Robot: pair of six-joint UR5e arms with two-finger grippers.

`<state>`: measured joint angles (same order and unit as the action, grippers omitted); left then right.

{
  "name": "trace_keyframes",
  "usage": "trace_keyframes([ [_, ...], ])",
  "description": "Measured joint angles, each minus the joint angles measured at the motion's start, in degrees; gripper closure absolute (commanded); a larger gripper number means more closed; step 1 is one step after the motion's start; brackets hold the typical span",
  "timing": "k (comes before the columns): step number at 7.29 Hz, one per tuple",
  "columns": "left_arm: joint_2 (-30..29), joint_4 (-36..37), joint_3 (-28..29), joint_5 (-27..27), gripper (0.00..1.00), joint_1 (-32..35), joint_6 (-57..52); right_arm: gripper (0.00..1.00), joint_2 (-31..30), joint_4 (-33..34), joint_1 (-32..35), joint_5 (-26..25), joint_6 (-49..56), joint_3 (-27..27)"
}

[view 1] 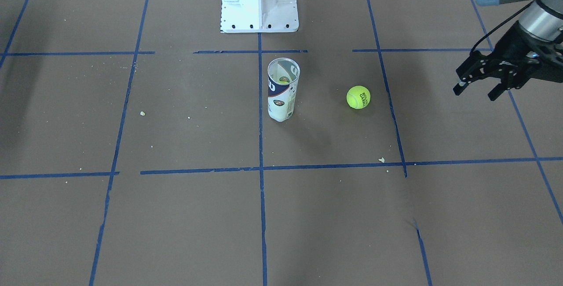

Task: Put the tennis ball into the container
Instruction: 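Move the left gripper in toward the yellow-green tennis ball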

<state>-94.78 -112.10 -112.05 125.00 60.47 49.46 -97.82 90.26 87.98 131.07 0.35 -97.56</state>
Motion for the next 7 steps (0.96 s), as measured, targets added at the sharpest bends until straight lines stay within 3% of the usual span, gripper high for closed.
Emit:
trace_keyframes([
  [3, -4.6, 0.7, -0.4, -8.0, 0.0, -11.4, 13.2, 0.0, 0.0, 0.0, 0.0, 0.0, 0.0, 0.0],
  [7, -7.9, 5.3, 0.5, -18.7, 0.0, -22.9, 20.9, 0.0, 0.0, 0.0, 0.0, 0.0, 0.0, 0.0],
])
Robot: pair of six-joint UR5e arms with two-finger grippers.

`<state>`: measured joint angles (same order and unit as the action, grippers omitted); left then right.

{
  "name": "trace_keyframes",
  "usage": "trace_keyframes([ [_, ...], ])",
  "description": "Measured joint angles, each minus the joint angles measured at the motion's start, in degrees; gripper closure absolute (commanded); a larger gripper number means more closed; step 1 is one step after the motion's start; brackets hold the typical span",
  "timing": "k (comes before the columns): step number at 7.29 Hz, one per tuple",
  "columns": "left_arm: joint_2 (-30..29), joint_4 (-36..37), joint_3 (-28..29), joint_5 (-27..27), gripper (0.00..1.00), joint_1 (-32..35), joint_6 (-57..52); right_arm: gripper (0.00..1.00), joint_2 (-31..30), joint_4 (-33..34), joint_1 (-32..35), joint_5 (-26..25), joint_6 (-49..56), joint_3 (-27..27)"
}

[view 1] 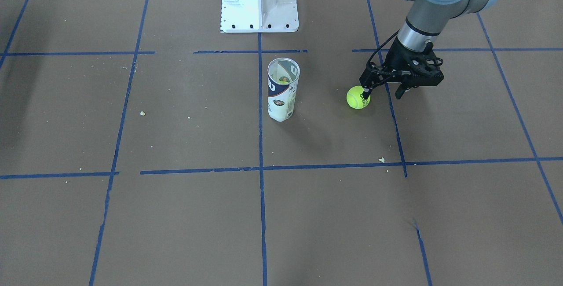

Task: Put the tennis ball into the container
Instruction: 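Move the left gripper in toward the yellow-green tennis ball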

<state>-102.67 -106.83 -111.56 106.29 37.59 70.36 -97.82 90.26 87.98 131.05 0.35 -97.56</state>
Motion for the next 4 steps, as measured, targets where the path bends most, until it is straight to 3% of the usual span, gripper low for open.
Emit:
trace_keyframes([
  [4, -0.1, 0.2, 2.1, -3.5, 0.0, -5.1, 2.9, 0.0, 0.0, 0.0, 0.0, 0.0, 0.0, 0.0],
])
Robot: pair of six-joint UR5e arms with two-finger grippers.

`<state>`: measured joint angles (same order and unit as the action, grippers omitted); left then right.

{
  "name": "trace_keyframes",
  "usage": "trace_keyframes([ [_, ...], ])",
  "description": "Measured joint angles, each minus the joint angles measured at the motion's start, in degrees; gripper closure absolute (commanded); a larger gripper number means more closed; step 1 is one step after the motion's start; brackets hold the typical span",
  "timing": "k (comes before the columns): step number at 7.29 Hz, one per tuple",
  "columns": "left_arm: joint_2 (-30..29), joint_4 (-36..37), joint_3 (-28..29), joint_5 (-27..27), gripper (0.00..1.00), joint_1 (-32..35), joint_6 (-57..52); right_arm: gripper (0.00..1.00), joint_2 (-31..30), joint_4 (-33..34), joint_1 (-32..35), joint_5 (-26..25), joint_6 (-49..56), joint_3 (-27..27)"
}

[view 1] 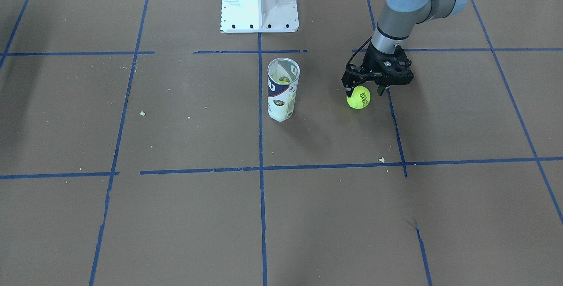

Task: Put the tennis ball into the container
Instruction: 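Lower the left gripper around the tennis ball and close it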

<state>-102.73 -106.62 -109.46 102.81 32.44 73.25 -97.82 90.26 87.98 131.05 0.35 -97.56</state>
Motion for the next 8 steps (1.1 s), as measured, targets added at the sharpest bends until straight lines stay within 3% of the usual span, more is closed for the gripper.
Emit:
trace_keyframes([
  [8, -1.5, -0.3, 4.1, -0.2, 0.03, -2.5, 0.8, 0.0, 0.0, 0.0, 0.0, 0.0, 0.0, 0.0],
])
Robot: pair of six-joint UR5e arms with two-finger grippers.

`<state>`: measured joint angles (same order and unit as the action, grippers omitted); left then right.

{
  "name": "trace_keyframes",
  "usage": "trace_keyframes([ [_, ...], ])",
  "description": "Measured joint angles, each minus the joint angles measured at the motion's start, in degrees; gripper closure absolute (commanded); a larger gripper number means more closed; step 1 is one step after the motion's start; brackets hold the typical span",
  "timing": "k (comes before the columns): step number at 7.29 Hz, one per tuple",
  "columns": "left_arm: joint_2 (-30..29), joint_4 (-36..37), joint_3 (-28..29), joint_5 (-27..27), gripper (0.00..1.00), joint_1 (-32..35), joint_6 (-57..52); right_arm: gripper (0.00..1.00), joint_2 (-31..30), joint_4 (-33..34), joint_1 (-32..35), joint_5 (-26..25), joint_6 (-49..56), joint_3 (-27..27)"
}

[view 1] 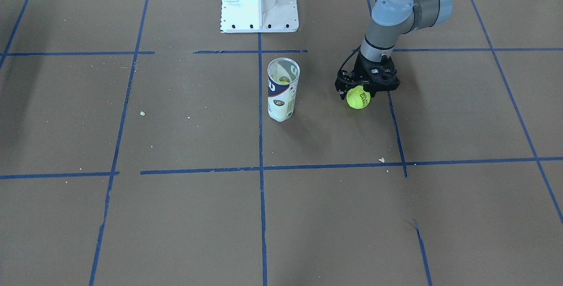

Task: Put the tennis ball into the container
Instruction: 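Lower the left gripper around the tennis ball and close it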

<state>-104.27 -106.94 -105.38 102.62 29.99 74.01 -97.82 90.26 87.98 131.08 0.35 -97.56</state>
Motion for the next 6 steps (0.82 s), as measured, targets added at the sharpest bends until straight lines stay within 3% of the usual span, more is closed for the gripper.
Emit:
trace_keyframes([
  [2, -0.2, 0.0, 0.7, 0.0, 0.06, -0.1, 0.0, 0.0, 0.0, 0.0, 0.0, 0.0, 0.0, 0.0],
  [3, -0.2, 0.0, 0.9, 0.0, 0.17, -0.2, 0.0, 0.0, 0.0, 0.0, 0.0, 0.0, 0.0, 0.0],
  [4, -0.3, 0.0, 1.2, 0.0, 0.42, -0.2, 0.0, 0.0, 0.0, 0.0, 0.0, 0.0, 0.0, 0.0],
  [5, -0.4, 0.0, 1.7, 0.1, 0.84, -0.2, 0.0, 0.0, 0.0, 0.0, 0.0, 0.0, 0.0, 0.0],
  [6, -0.4, 0.1, 1.2, 0.2, 1.0, -0.2, 0.1, 0.0, 0.0, 0.0, 0.0, 0.0, 0.0, 0.0],
])
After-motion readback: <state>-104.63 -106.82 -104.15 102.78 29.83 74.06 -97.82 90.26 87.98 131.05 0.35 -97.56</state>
